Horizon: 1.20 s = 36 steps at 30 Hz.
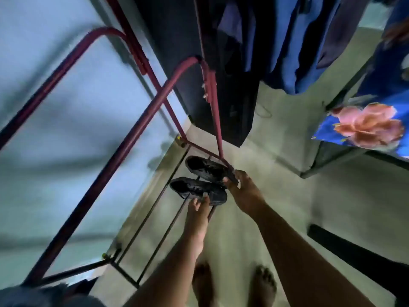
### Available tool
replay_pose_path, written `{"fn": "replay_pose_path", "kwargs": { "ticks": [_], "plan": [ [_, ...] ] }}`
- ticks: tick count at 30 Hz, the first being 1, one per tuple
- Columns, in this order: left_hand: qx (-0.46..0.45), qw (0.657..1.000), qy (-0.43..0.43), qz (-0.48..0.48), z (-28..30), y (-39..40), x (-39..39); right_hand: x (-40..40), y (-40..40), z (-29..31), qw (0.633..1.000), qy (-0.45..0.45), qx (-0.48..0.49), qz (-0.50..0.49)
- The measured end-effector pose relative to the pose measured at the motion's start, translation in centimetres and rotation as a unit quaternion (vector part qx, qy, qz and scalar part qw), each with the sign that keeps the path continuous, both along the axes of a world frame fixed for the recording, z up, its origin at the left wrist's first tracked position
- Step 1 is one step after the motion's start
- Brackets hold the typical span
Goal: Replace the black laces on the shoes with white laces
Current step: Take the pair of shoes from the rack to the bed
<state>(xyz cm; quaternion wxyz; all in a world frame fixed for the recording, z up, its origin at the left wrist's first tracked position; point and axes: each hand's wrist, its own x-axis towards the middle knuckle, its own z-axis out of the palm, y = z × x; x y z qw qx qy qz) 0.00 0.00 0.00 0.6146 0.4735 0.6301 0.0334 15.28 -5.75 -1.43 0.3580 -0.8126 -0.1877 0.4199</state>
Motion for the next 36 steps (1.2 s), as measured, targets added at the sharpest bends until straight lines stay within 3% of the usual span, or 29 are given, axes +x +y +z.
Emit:
{"fn": "replay_pose_path", "kwargs": {
  "ticks": [3, 9, 15, 22, 29, 36],
  "plan": [
    [0.002, 0.999, -0.003, 0.041, -5.9, 2.0, 1.6, 1.1, 2.1, -6.2, 1.0, -0.004, 0.006, 0.027],
    [-0.017, 0.992, 0.073, 0.106, -17.1, 5.1, 2.3, 2.5, 5.7, -16.9, 0.992, -0.06, -0.047, 0.097],
    [-0.049, 0.972, 0.097, 0.209, -24.0, 5.7, 3.6, 3.9, 8.3, -23.1, 0.978, -0.131, -0.06, 0.15],
    [-0.042, 0.957, 0.08, 0.275, -27.0, 6.4, 4.4, 4.4, 10.1, -26.5, 0.975, -0.097, -0.093, 0.175],
    [-0.048, 0.951, 0.003, 0.305, -28.6, 6.6, 3.9, 3.8, 10.1, -27.6, 0.941, -0.208, -0.133, 0.231],
    [0.014, 0.949, -0.063, 0.308, -28.3, 7.4, 3.0, 2.8, 9.6, -27.5, 0.978, -0.154, -0.076, 0.115]
  ]
}}
